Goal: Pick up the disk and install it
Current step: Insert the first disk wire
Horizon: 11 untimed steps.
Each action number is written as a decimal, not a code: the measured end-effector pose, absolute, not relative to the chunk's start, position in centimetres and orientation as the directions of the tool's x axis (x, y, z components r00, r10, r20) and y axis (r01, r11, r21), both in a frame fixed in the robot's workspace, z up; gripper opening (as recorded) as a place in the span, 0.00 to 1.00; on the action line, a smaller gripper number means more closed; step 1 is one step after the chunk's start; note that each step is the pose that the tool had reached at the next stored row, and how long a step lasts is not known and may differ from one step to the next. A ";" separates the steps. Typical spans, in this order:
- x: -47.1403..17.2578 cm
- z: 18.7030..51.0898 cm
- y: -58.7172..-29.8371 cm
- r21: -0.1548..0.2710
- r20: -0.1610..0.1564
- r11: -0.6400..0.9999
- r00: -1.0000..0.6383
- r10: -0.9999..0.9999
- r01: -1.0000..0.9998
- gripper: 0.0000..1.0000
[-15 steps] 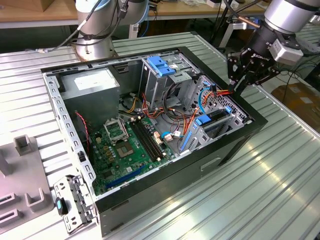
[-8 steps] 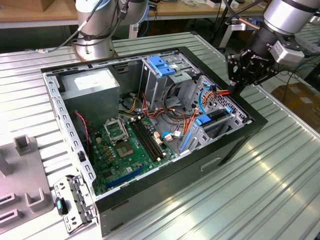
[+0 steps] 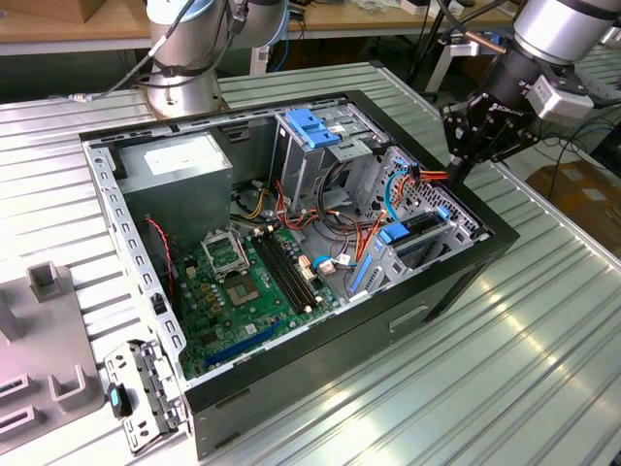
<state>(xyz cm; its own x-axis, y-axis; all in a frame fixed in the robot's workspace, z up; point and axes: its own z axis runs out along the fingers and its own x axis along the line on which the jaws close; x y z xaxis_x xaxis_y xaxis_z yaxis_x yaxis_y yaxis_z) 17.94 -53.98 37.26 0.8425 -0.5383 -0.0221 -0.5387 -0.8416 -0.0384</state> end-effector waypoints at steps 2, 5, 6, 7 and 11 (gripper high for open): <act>17.9 37.3 -54.0 -0.038 -0.022 -0.834 0.835 -0.549 -0.550 0.16; 17.8 37.3 -54.0 -0.038 -0.022 -0.823 0.824 -0.566 -0.566 0.16; 17.7 37.3 -54.0 -0.038 -0.022 -0.823 0.824 -0.566 -0.567 0.16; 17.3 37.3 -54.0 -0.038 -0.022 -0.823 0.824 -0.567 -0.567 0.16; 16.7 37.3 -54.0 -0.038 -0.022 -0.813 0.814 -0.581 -0.581 0.16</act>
